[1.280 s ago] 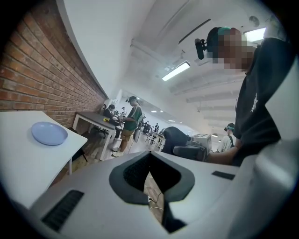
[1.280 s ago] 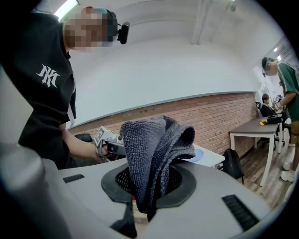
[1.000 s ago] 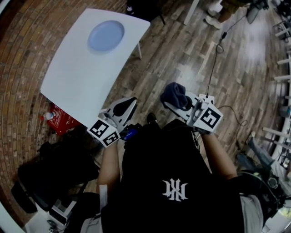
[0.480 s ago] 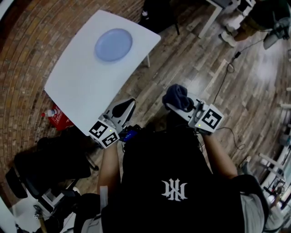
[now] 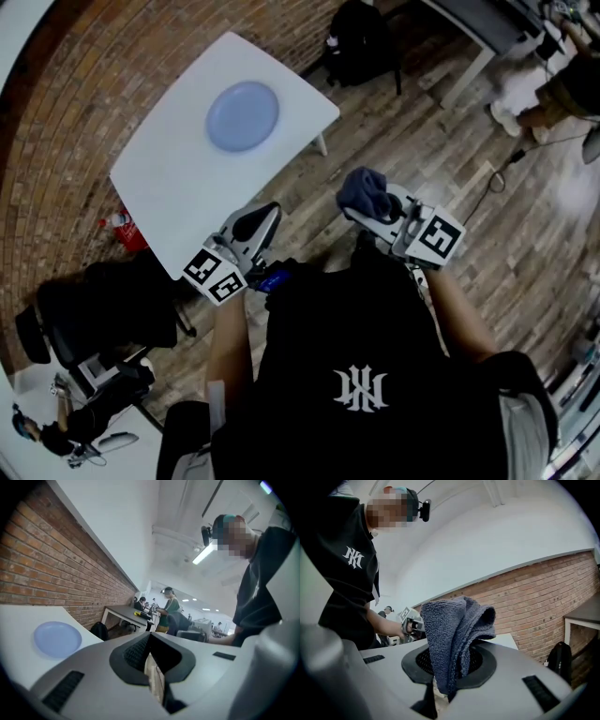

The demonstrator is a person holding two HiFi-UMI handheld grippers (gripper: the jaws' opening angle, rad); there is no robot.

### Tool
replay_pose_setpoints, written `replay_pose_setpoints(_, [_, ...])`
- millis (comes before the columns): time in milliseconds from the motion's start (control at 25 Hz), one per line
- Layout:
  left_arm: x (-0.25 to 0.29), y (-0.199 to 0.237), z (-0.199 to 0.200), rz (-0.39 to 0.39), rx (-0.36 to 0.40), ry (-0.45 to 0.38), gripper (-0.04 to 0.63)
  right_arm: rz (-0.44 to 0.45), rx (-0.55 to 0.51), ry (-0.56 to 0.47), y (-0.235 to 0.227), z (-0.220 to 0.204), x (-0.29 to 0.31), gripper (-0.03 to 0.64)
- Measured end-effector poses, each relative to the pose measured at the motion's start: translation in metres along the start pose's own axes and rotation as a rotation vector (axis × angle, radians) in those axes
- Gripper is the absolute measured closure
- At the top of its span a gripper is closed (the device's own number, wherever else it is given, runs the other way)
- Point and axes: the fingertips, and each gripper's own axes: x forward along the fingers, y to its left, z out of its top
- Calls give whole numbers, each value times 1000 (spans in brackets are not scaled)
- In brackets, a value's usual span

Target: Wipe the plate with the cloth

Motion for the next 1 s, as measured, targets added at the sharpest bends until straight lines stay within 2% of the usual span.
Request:
replay_pose_setpoints(120, [16, 0, 8, 32, -35, -54, 594, 55, 5, -1, -17, 2, -6, 545])
replay_pose_setpoints(520, [22, 30, 16, 180, -66, -77, 594, 160, 57, 21, -59, -1, 10, 545])
replay_pose_setpoints(840, [7, 105, 12, 275, -172, -130, 594, 227, 59, 88, -93, -2, 66, 545])
replay_pose_setpoints(1000, [-7, 155, 22, 321, -222, -196, 594, 265, 37, 177, -114, 1, 101, 545])
